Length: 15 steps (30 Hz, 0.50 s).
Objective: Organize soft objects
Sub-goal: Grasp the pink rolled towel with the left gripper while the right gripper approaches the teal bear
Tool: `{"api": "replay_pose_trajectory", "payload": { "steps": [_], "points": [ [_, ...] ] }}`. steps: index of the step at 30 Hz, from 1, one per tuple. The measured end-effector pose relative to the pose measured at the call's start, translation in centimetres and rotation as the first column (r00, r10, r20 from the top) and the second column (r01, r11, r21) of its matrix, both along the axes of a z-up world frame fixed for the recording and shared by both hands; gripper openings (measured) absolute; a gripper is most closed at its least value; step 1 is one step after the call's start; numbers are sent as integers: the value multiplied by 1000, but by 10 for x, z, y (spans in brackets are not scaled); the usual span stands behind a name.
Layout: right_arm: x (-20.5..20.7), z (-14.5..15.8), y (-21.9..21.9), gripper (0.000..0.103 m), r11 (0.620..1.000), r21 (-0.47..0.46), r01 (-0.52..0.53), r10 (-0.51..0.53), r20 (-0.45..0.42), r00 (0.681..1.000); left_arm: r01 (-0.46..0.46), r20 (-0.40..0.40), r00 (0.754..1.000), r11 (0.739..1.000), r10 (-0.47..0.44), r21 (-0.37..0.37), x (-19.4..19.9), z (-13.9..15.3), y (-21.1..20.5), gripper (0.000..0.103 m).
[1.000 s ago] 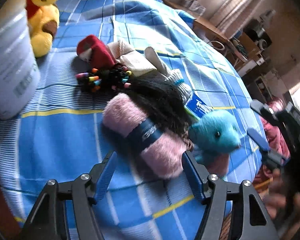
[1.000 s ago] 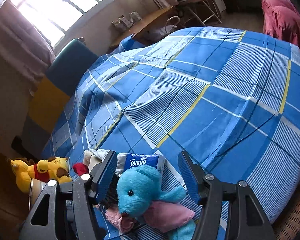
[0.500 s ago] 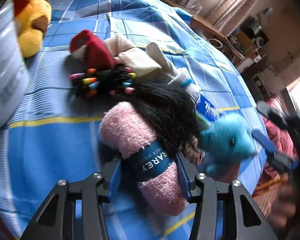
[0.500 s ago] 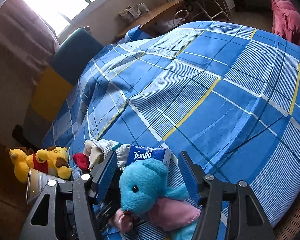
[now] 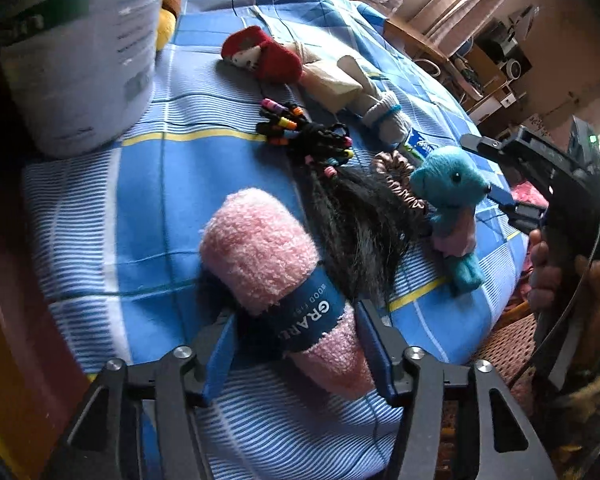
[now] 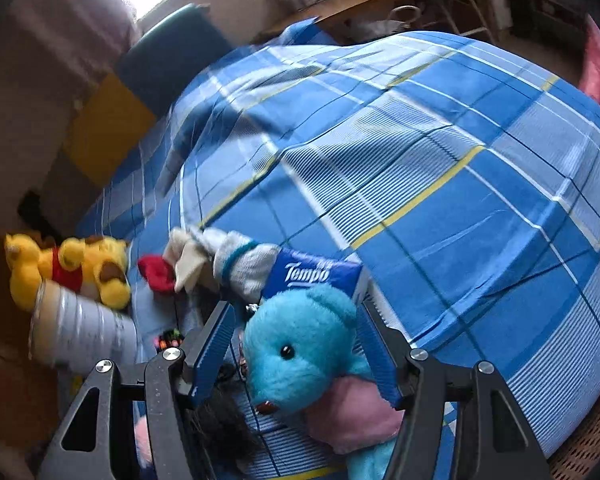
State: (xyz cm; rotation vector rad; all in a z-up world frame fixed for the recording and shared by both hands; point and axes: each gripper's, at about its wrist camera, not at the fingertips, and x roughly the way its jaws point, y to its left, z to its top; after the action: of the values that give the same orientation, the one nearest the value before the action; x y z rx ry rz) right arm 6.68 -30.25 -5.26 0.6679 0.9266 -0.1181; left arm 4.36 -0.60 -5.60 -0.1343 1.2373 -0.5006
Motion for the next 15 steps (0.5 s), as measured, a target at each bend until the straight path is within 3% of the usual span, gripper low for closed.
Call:
{"api": "replay_pose_trajectory", "payload": {
  "steps": [4, 8, 10, 15],
  "points": [
    [3, -5, 8, 64, 999, -24, -38, 37, -37, 999, 4, -6, 1000, 1000, -4, -25, -2, 0, -15, 75],
    [5, -7, 15, 64, 997, -52, -62, 59, -60, 997, 1, 30, 1000, 999, -2, 42, -3, -5, -28, 79],
    [5, -6, 16, 64, 996, -57, -64, 61, -59, 996, 14, 45, 999, 997, -18, 78, -5, -10, -31, 57],
    [2, -6, 6, 65, 999, -36, -15, 13, -49, 999, 86, 98, 991, 993, -94, 82, -25, -5, -18, 46]
  ]
}}
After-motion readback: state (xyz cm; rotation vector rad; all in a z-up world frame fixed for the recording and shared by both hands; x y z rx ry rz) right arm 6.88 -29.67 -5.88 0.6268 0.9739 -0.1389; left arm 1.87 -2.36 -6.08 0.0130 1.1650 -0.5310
